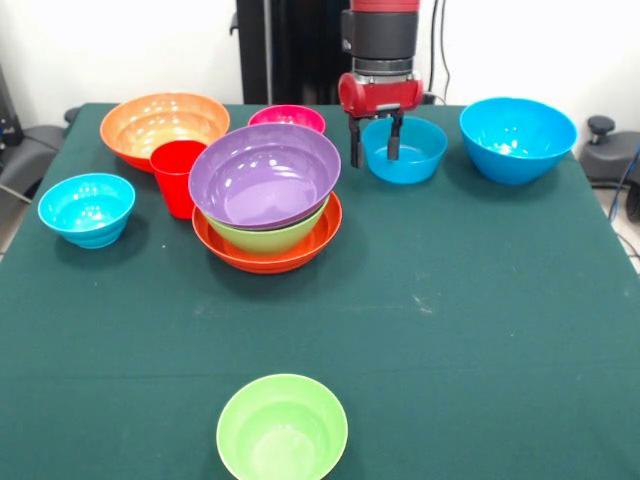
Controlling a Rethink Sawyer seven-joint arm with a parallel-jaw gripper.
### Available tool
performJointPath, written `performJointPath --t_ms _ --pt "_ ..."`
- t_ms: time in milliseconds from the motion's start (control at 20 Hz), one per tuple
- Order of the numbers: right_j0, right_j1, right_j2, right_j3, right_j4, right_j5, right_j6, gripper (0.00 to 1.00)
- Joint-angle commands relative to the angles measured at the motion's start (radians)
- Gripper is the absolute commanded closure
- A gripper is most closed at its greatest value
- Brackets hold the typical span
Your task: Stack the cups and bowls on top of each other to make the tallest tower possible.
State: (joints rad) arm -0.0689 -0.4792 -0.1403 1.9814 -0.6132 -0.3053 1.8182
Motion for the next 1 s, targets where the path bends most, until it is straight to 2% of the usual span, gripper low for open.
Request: performJointPath --t_ms 50,200,500,550,800,1000 --pt "-0.003 0.002 0.074 -0.101 0.027 0.028 0.107 0.0" --pt "-0.001 -0.008 0.067 -0.086 0.023 0.025 0.108 0.0" --pt "-0.002 0.021 0.059 -0.102 0.025 -0.008 0.109 0.0" --pt "0.001 0.021 0.056 -0.102 0.027 -0.01 0.109 1.0" --pt "0.001 0.014 0.055 -0.097 0.034 -0.016 0.116 1.0" --pt "-0.026 -0.035 0.088 -0.069 0.019 0.051 0.116 1.0"
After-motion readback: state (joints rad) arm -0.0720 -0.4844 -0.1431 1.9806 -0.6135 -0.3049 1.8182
